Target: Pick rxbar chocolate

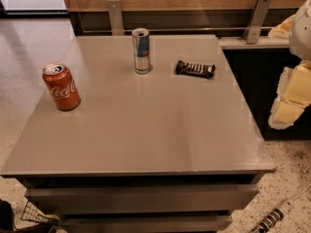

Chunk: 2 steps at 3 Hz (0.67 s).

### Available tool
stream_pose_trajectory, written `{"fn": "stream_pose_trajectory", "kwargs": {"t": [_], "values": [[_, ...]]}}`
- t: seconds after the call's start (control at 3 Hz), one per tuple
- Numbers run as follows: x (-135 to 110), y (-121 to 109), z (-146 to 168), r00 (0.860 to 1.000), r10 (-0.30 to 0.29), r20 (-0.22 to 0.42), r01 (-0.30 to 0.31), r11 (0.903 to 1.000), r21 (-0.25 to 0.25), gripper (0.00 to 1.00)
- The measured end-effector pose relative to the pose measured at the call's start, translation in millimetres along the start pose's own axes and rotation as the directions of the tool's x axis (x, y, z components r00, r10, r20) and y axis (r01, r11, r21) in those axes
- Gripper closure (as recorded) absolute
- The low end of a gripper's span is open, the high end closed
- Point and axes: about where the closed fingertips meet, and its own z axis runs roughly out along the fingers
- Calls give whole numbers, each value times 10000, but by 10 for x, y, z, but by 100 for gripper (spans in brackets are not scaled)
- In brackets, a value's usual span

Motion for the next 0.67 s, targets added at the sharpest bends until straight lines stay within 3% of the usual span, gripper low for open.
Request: {"fn": "stream_pose_trajectory", "kwargs": {"t": [0.33, 0.67], "values": [[0, 0, -1, 10000, 0, 1, 0, 10000, 2, 0], [22, -205, 63, 9981, 139, 601, -136, 9999, -63, 0]]}}
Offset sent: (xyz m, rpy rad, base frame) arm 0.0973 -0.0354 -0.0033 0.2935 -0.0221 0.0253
